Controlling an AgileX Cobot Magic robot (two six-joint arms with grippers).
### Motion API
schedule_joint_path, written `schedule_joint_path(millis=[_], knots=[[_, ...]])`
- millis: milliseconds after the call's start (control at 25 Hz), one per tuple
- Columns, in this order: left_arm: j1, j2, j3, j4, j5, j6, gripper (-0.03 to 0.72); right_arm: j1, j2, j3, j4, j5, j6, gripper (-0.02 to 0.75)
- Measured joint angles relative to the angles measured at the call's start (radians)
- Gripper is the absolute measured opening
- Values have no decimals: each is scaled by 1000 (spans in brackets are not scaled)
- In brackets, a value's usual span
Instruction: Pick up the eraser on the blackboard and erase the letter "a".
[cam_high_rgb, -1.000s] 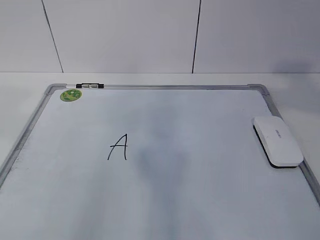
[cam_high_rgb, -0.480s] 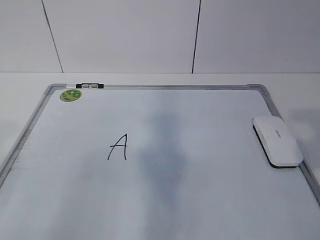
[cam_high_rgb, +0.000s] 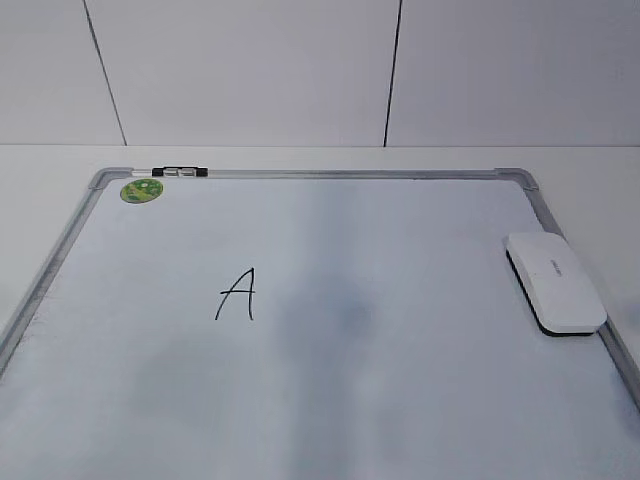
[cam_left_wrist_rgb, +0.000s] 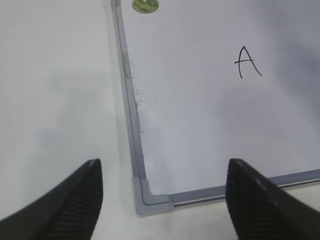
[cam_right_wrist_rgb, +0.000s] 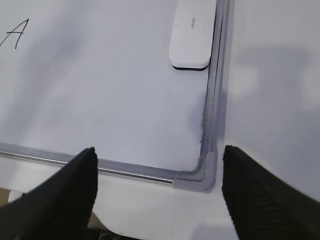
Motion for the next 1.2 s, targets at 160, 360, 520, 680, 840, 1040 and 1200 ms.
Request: schedule_joint_path(millis=[160, 360, 520, 680, 840, 1040, 1200], knots=[[0, -87, 0, -2, 2, 0, 551, 0, -103, 18, -22, 0, -4, 593], [0, -188, 0, -2, 2, 0, 531, 0, -185, 18, -35, 0, -4, 593], [0, -226, 17, -4, 0, 0, 522, 0, -205, 18, -38, -5, -4, 593], [0, -226, 71, -25, -2, 0, 519, 0, -208, 18, -38, -35, -6, 593], [0, -226, 91, -36, -11, 0, 510, 0, -208, 18, -38, -57, -8, 592], [0, -226, 92, -9, -9, 0, 499, 0, -208, 52, -39, -83, -9, 592], [0, -226, 94, -5, -7, 0, 498, 0, -210, 56, -39, -87, -18, 592]])
